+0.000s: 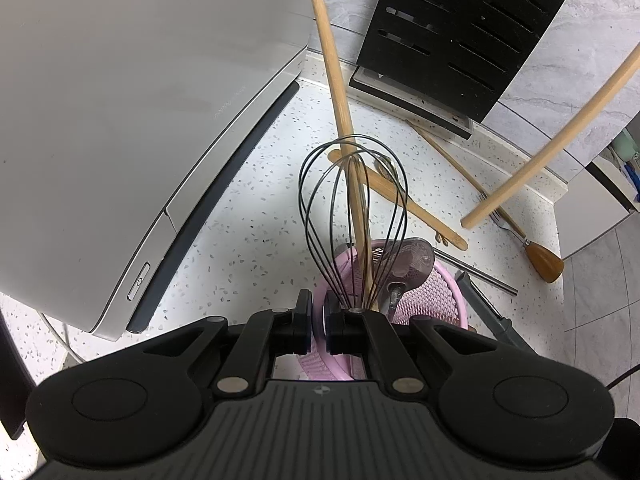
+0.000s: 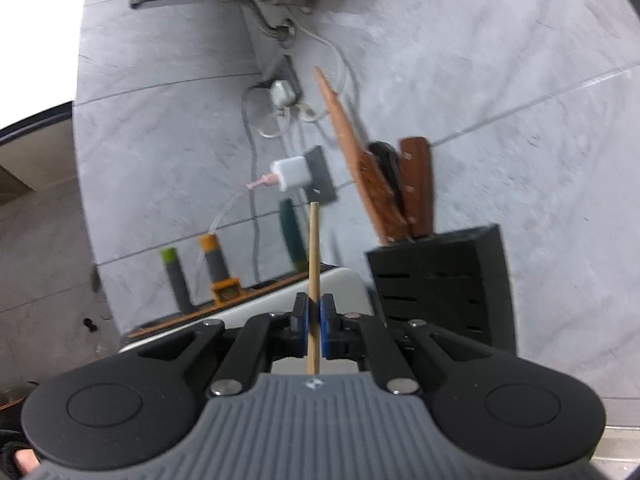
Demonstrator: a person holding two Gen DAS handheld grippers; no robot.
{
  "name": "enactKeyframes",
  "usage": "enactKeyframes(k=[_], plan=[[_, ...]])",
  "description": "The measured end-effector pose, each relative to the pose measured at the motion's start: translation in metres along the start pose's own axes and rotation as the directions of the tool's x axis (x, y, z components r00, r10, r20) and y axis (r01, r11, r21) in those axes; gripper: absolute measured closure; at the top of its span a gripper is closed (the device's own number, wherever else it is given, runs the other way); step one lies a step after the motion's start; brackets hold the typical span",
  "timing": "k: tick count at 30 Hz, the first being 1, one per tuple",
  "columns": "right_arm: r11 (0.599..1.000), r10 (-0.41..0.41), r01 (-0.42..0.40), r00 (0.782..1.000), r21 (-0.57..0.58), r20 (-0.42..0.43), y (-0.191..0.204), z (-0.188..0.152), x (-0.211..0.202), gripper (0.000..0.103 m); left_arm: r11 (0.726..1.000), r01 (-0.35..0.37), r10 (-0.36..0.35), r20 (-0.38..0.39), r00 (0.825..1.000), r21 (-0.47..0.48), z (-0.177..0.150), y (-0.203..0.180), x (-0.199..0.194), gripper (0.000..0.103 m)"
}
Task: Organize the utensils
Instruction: 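Lift the wooden chopstick and carry it toward the pink cup, then insert the wooden chopstick into the pink cup and open the right gripper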
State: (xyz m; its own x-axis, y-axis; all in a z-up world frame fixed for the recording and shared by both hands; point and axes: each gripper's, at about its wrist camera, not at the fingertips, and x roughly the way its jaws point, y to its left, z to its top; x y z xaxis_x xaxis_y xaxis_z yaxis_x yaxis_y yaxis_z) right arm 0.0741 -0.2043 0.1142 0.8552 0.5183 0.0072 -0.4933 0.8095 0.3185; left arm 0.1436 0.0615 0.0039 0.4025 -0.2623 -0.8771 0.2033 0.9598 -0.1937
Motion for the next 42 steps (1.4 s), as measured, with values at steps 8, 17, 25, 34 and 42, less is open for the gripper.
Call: enactKeyframes(k=[8, 17, 25, 34, 42], plan=[[0.994, 0.106, -0.107, 0.992, -0.024, -0.067, 0.024, -0.013, 0.001, 0.101, 1.000, 0.001, -0.001, -0.006, 1.000, -0.003, 0.000, 0.000, 0.002, 0.097], [0.987, 0.162, -0.155, 0.951, 0.048, -0.262, 0.030, -0.066, 0.025, 0.101, 1.000, 0.003, -0.003, -0.007, 1.000, 0.000, 0.000, 0.000, 0.002, 0.097], [0.987, 0.157, -0.139, 0.936, 0.077, -0.316, 0.025, -0.089, 0.038, 0.101, 1.000, -0.003, 0.003, -0.006, 1.000, -0.001, 0.000, -0.002, 0.002, 0.097], [0.984, 0.171, -0.147, 0.936, 0.099, -0.307, 0.025, -0.097, 0.072, 0.100, 1.000, -0.007, 0.007, -0.005, 1.000, 0.004, -0.001, -0.003, 0.002, 0.097], [0.973, 0.232, -0.221, 0.900, 0.071, -0.369, 0.034, -0.101, 0.091, 0.086, 1.000, -0.001, 0.001, -0.005, 1.000, 0.006, -0.001, -0.003, 0.002, 0.096]])
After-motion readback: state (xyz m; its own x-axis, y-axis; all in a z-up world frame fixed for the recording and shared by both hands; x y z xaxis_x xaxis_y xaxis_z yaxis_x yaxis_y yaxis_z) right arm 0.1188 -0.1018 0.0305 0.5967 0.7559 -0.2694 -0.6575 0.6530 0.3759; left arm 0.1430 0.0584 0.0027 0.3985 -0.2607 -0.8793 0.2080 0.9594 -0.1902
